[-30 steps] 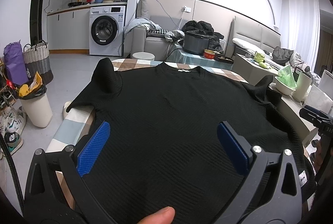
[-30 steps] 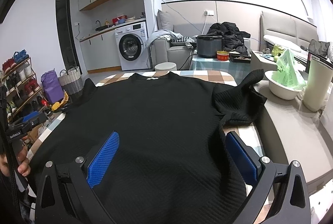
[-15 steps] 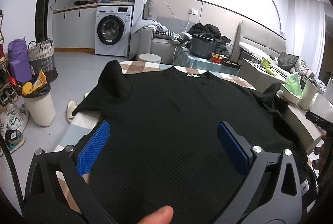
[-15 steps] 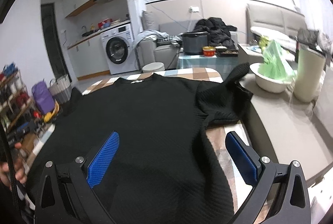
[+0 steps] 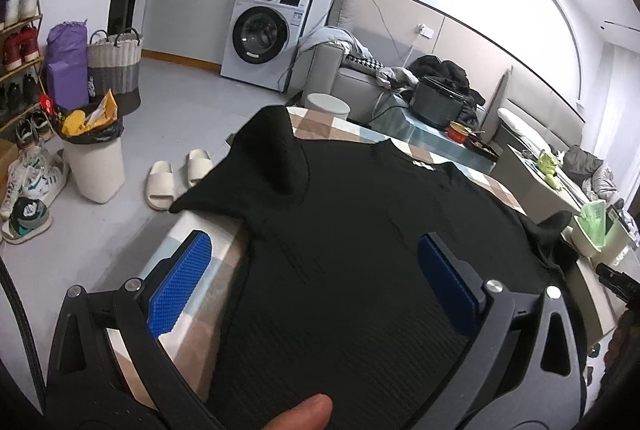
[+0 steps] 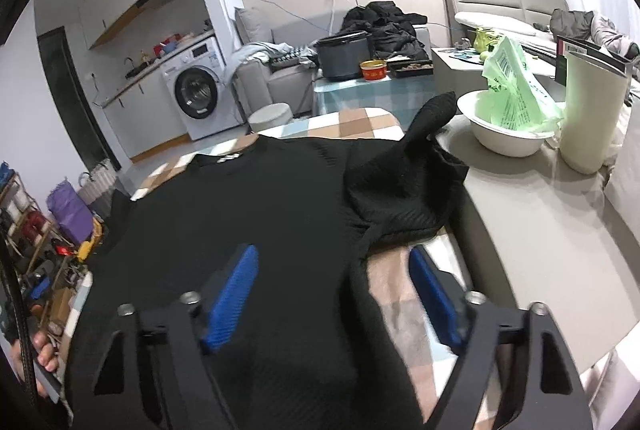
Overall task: Fold small clothes
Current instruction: 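Move the right gripper to the sweater sleeve and close on it, then fold the held sleeve across the sweater back and open the right gripper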
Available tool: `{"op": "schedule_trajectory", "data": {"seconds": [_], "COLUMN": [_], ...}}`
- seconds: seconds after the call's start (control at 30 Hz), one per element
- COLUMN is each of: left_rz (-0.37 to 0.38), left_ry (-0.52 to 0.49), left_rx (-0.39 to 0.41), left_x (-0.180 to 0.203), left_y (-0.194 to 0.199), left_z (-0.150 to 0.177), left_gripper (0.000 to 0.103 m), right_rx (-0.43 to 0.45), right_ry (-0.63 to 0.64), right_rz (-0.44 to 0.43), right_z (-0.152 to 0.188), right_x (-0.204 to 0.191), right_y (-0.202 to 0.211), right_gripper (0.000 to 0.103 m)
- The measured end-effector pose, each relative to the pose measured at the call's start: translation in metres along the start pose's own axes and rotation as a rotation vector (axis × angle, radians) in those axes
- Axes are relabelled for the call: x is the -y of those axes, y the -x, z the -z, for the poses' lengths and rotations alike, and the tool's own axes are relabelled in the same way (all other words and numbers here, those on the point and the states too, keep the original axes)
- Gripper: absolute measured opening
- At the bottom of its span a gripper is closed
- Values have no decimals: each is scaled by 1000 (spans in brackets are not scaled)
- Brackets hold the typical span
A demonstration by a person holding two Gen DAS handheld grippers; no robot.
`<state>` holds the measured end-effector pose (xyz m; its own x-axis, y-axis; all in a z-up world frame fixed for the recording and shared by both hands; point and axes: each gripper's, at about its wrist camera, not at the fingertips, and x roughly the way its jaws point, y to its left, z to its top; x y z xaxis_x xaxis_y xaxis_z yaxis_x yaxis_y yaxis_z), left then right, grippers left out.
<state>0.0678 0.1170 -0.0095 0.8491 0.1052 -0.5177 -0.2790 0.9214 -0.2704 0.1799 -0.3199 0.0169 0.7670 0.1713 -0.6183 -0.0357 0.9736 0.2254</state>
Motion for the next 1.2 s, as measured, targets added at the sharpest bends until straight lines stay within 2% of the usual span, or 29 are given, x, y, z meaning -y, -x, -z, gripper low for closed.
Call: {"op": "schedule_trajectory", "data": {"seconds": [0.1, 0.23, 0.33, 0.4, 0.53, 0.7, 0.8, 0.87, 0.9, 1.07, 1.2], "left_rz": [-6, -6, -5, -7, -22, -34, -42, -43, -44, -44, -58], "left_ry": [-7, -24, -33, -40, -59, -62, -61, -61, -61, -62, -95], "left_rx": [-3, -21, -34, -42, -54, -66, -77, -78, -79, -77, -62], "left_x": [-1, 8, 15, 20, 25, 26, 27, 23, 23, 22, 26], "left_y": [-10, -32, -45, -50, -63, -74, -82, -81, -82, -82, -78], "left_z": [-5, -11, -12, -11, -8, -6, -5, -1, -1, 0, 3], "left_gripper": [102, 102, 102, 102, 102, 102, 102, 102, 102, 102, 102], "right_rx": [5, 12, 0, -15, -56, -77, -70, -62, -56, -15, 42], "right_ry": [-12, -56, -85, -83, -104, -79, -59, -42, -44, -30, -95], "right_rz": [40, 190, 256, 281, 287, 310, 333, 339, 336, 294, 229], "right_z": [-9, -24, -35, -42, -54, -62, -64, -64, -63, -60, -57], "right_x": [9, 34, 54, 64, 81, 86, 87, 86, 86, 77, 78], "right_y": [-8, -26, -43, -55, -79, -99, -110, -113, -112, -94, -56], "right_gripper": [66, 66, 66, 61, 49, 40, 29, 11, 9, 7, 7]}}
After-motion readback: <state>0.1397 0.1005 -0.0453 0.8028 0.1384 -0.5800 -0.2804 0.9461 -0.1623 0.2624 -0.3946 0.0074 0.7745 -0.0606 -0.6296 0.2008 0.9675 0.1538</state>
